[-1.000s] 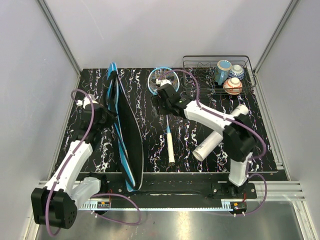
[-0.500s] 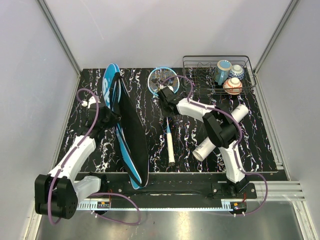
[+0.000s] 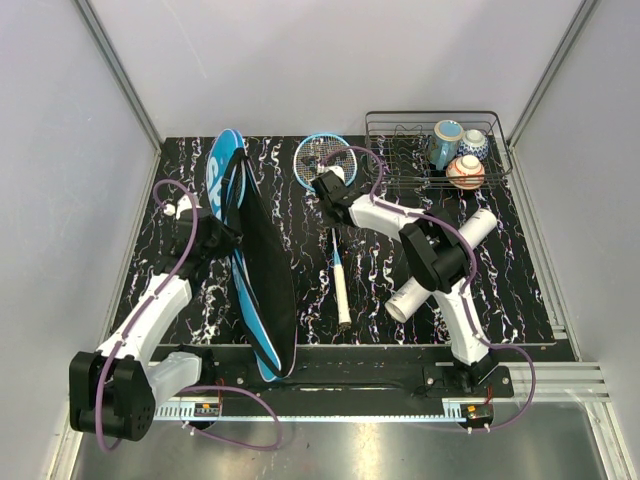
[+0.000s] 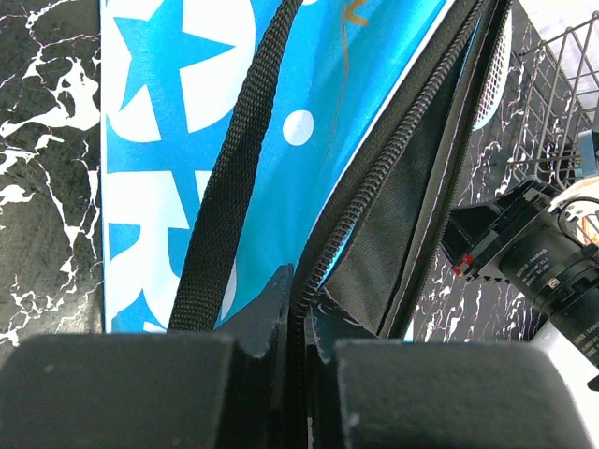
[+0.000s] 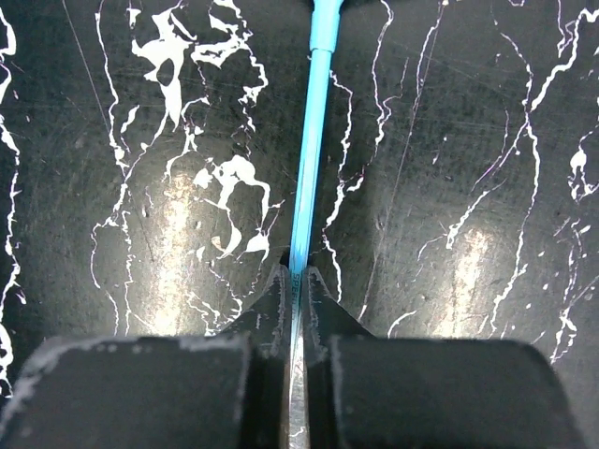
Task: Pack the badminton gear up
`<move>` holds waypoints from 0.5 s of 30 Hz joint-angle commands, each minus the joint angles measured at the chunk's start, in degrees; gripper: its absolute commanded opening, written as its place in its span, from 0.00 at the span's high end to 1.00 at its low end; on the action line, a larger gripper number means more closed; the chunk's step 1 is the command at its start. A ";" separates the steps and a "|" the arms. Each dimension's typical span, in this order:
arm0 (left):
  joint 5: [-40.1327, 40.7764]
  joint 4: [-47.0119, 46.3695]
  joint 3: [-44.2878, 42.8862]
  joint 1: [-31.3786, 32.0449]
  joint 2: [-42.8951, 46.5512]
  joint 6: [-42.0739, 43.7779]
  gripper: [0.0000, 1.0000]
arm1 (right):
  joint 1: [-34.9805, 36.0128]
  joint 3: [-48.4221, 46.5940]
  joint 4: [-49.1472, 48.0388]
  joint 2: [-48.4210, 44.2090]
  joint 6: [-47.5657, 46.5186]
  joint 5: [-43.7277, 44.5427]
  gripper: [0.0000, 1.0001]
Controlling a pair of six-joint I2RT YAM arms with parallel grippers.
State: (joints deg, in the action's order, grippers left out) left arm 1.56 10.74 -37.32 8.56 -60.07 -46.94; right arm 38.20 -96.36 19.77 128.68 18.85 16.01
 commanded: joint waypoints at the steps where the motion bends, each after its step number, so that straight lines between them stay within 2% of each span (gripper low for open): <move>1: 1.25 -0.55 -2.14 -0.29 0.84 0.44 1.00 | -0.05 -5.94 -3.07 0.61 -6.36 2.62 1.00; 5: 1.07 -0.11 -3.02 -1.26 0.31 1.58 1.00 | -0.05 -10.33 -1.05 -2.29 -9.18 1.48 1.00; 9: 0.81 -0.11 -3.90 -1.96 0.05 2.64 1.00 | 0.48 -14.12 5.17 -5.63 -9.36 1.92 1.00; 15: -1.21 0.24 -6.26 -3.37 -2.41 3.61 1.00 | 2.50 -12.19 7.39 -13.18 -12.34 4.46 1.00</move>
State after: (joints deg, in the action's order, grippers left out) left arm 1.69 13.02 -39.05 6.44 -60.90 -44.34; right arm 39.00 -105.69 30.79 125.54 11.20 16.60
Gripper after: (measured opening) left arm 0.076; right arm 0.022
